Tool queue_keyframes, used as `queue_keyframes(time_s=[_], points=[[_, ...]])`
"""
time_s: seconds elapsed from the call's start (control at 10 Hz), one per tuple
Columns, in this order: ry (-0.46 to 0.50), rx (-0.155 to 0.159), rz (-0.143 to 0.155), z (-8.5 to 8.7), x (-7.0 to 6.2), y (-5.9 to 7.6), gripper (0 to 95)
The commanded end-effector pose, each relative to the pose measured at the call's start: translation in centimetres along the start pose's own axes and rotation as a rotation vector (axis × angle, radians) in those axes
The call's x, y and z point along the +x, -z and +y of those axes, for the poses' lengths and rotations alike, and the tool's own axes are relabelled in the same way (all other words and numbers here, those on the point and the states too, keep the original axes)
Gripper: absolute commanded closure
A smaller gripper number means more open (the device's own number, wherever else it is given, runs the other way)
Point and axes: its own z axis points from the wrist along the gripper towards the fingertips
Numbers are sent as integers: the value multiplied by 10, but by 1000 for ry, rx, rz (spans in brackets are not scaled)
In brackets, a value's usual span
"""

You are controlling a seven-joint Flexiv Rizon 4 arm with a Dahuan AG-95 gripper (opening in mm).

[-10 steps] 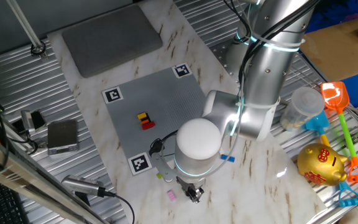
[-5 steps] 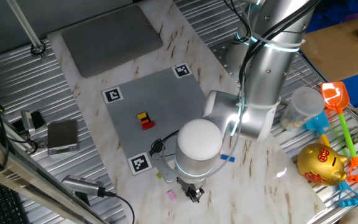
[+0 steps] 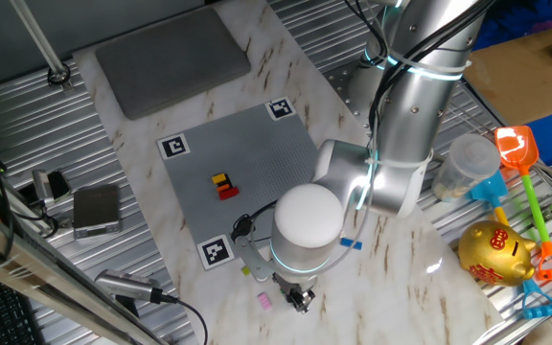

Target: Build with small Lego blocks

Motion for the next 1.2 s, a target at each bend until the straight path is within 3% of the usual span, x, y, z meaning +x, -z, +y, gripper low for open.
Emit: queue_keyframes(time_s=[0.1, 1.1, 1.2], points=[[1, 0, -1, 1, 0, 1, 570], [-1, 4, -3, 1, 1, 4, 570], [-1, 7, -6, 1, 1, 4, 760]])
